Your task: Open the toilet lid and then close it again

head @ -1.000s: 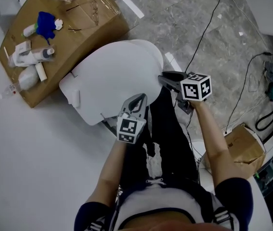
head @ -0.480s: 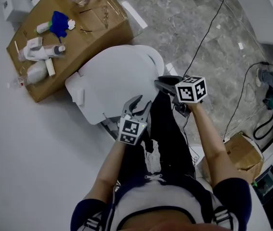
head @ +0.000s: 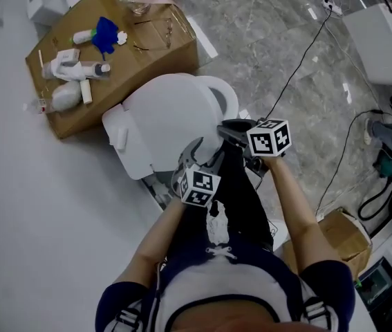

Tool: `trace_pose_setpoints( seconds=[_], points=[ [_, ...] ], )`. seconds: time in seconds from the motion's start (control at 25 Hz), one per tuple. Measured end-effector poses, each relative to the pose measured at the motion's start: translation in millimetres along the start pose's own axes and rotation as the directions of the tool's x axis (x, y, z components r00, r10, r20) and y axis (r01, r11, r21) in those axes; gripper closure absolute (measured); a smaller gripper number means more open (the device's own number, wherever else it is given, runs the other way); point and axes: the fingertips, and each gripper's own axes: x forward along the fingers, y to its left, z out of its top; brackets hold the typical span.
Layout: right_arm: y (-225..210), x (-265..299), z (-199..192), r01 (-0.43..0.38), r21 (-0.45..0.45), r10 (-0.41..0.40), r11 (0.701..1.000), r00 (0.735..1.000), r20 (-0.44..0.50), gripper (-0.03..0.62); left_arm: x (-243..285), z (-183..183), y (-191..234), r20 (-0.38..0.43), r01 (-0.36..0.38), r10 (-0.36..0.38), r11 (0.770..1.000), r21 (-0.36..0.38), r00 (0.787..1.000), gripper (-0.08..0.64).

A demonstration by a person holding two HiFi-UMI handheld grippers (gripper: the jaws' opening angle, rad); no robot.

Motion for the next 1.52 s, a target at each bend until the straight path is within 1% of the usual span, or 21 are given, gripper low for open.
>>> trace_pose_setpoints(
  seconds=[0.08, 0.2, 0.32, 0.36, 0.4, 0.48, 0.56, 0.76, 0.92, 1.08, 1.28, 1.52],
  points=[
    [7.6, 1.3, 0.4, -0.005, -0.013, 0.005, 1.000, 1.000, -0.004, 0.499, -3.5, -0.1, 3.2, -0.008, -0.037, 0.037, 0.999, -0.005, 0.999, 0.276],
    [19.8, 3.0, 2.4, -0.022, -0.030, 0.022, 0.999, 1.000, -0.009, 0.499, -11.1, 3.5, 9.0, 0.005, -0.095, 0.095, 0.995, 0.008, 0.995, 0.276],
    [30.1, 3.8, 4.5, -0.036, -0.037, 0.036, 0.999, 0.999, -0.006, 0.506, -20.3, 8.6, 14.0, 0.024, -0.128, 0.127, 0.992, 0.003, 0.992, 0.278],
    [33.5, 4.3, 4.9, -0.042, -0.037, 0.042, 0.998, 0.999, -0.003, 0.512, -23.3, 9.1, 15.4, 0.027, -0.130, 0.130, 0.991, -0.003, 0.991, 0.287],
    [36.7, 4.9, 5.2, -0.048, -0.037, 0.048, 0.998, 0.999, -0.001, 0.517, -26.0, 9.0, 16.1, 0.028, -0.127, 0.127, 0.992, -0.014, 0.991, 0.324],
    [42.5, 5.5, 5.2, -0.056, -0.044, 0.056, 0.997, 0.998, 0.000, 0.526, -31.3, 8.5, 15.4, 0.028, -0.110, 0.111, 0.993, -0.041, 0.993, 0.365],
    [48.0, 6.4, 5.7, -0.059, -0.057, 0.059, 0.997, 0.998, -0.004, 0.531, -37.0, 7.9, 15.8, 0.032, -0.103, 0.105, 0.993, -0.064, 0.994, 0.384],
    [63.3, 11.2, 7.0, -0.078, -0.090, 0.077, 0.993, 0.997, -0.017, 0.534, -51.7, 5.5, 21.6, 0.048, -0.101, 0.106, 0.990, -0.096, 0.993, 0.400],
    [76.5, 14.6, 8.3, -0.096, -0.107, 0.096, 0.990, 0.995, -0.010, 0.535, -65.0, 3.1, 25.7, 0.060, -0.112, 0.120, 0.986, -0.123, 0.991, 0.409],
    [90.6, 18.6, 9.4, -0.114, -0.125, 0.114, 0.986, 0.993, -0.007, 0.540, -80.2, 2.0, 29.3, 0.080, -0.133, 0.146, 0.981, -0.140, 0.986, 0.427],
    [106.5, 26.6, 10.3, -0.126, -0.179, 0.123, 0.976, 0.992, -0.031, 0.543, -96.2, -2.1, 35.4, 0.104, -0.166, 0.185, 0.973, -0.162, 0.977, 0.442],
    [136.1, 36.1, 10.8, -0.188, -0.216, 0.179, 0.958, 0.982, -0.059, 0.545, -122.2, -7.9, 43.8, 0.139, -0.208, 0.240, 0.955, -0.211, 0.961, 0.454]
  ],
)
